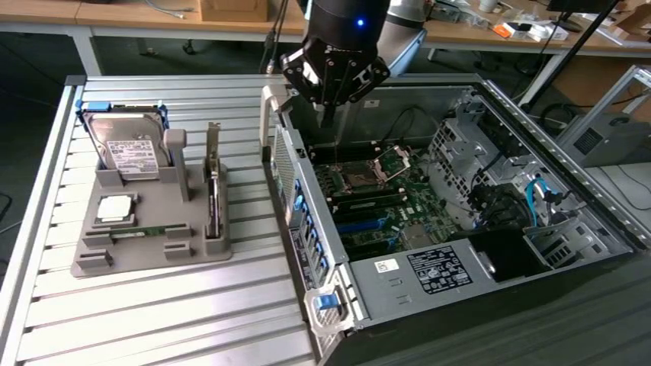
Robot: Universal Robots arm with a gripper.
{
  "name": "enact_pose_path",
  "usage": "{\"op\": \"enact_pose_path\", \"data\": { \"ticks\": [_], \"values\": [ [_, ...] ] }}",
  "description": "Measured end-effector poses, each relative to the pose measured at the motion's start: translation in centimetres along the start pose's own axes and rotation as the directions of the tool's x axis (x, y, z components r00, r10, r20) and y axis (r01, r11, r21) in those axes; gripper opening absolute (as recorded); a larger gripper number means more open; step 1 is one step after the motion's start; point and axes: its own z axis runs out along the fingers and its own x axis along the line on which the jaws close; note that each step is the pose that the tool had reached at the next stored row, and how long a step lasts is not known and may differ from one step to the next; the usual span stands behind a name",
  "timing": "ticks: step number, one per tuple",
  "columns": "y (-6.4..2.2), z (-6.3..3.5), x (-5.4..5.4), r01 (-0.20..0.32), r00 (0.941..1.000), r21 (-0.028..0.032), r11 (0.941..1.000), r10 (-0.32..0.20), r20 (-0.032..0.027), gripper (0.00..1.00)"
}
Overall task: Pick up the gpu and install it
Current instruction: 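Reach for the gpu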
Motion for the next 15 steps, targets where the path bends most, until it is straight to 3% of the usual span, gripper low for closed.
{"op": "enact_pose_path", "data": {
  "ticks": [15],
  "values": [
    [-0.02, -0.01, 0.32, 0.000, 1.0000, 0.0000, 1.0000, 0.000, 0.0000, 0.11]
  ]
}}
